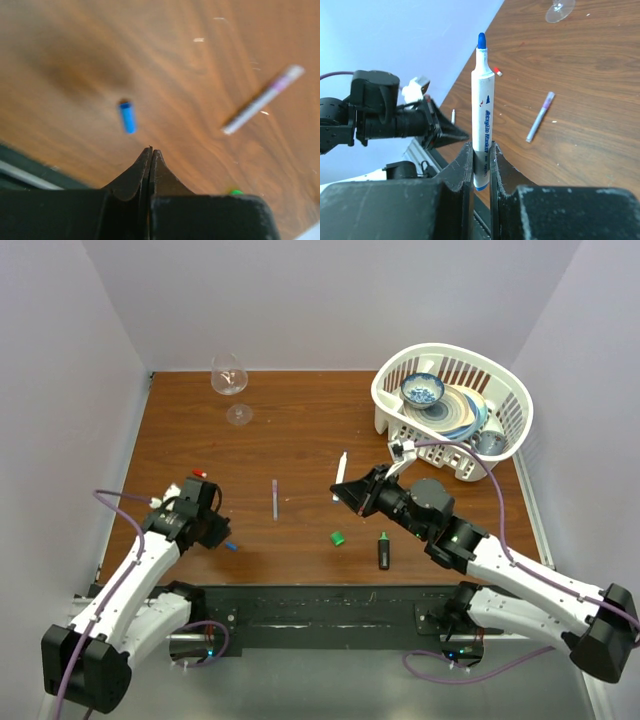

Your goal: Insert the pens into the pen caps

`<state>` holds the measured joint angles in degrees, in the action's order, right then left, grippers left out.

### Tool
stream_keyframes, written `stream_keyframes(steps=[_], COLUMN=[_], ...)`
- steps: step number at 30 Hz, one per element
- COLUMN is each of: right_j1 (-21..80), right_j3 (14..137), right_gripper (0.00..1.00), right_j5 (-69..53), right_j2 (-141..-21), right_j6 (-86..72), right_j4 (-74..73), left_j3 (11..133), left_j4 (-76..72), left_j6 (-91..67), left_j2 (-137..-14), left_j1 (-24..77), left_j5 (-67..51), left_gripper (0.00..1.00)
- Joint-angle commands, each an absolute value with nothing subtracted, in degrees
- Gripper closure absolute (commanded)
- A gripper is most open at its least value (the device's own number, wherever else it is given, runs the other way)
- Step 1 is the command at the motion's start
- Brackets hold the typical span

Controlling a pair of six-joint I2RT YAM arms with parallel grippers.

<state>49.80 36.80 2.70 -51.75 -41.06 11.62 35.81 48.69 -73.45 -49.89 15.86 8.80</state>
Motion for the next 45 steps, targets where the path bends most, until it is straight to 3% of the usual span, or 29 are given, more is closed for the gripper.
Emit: stream_keyframes(steps=[1, 8, 25, 45], right_j1=[49.7, 49.7, 49.7, 49.7], right_j3=[35.9, 35.5, 35.9, 35.9], right_gripper=[1.0, 1.0, 1.0, 1.0], right_j5=[4.8, 6.1, 6.3, 6.9], right_j2=[-50.0, -49.9, -51.3, -50.7], right_j6=[-38.6, -38.4, -38.6, -38.1], right_j4=[12.0, 12.4, 13.0, 12.6], left_j3=[36.1, 35.4, 29.4, 33.6], left_j4=[59.3, 62.7, 49.3, 38.5], left_j6=[-82.7, -85.8, -82.3, -80.0], left_j2=[-50.7, -54.7, -62.7, -67.8], left_j1=[15.6, 15.6, 15.6, 18.6], left_j5=[14.0, 16.0, 9.8, 9.0], left_gripper=[1.0, 1.0, 1.0, 1.0])
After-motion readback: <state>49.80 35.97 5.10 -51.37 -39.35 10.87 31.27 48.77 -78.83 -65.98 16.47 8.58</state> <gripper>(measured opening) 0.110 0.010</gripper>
